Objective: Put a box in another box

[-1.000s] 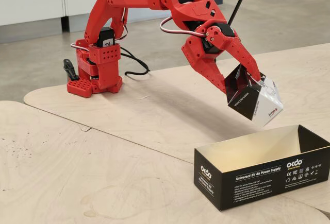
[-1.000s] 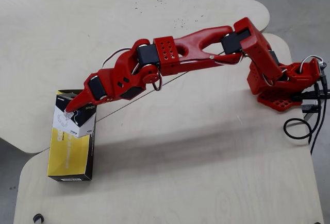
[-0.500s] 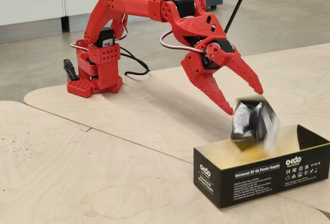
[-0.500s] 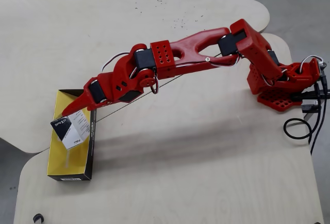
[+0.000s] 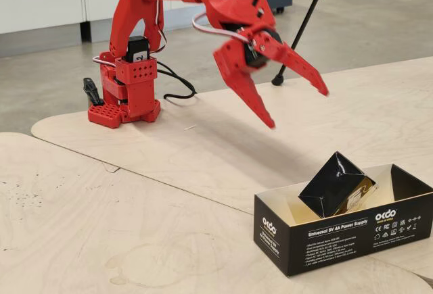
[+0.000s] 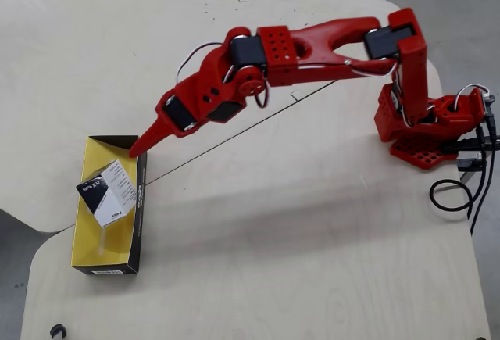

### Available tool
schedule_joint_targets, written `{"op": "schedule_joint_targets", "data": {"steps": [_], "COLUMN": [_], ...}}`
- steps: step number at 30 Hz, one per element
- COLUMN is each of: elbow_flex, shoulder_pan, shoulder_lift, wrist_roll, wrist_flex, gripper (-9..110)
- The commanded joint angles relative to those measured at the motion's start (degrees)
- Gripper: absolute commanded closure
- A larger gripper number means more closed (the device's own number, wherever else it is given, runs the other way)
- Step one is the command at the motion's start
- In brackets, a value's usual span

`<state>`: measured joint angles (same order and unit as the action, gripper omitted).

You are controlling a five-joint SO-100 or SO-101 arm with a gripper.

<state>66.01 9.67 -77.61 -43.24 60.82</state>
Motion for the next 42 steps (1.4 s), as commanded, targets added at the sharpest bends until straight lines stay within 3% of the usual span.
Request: {"op": "schedule_joint_targets", "data": {"steps": [1, 11, 15, 26, 34, 42], "elbow_flex": [10.6, 55.7, 71.5, 103.5, 110.7, 110.7], "shoulder_pan": [-0.9, -2.5, -3.7, -8.9, -10.2, -11.3], "shoulder_lift": [-20.6, -51.5, -61.3, -93.2, -104.3, -109.9], "wrist_roll": [-6.6, -23.6, -26.6, -33.8, -33.9, -37.0], "wrist_flex": [4.0, 2.1, -5.6, -11.1, -5.9, 7.9], "gripper": [68, 90, 102, 102, 102, 102]}}
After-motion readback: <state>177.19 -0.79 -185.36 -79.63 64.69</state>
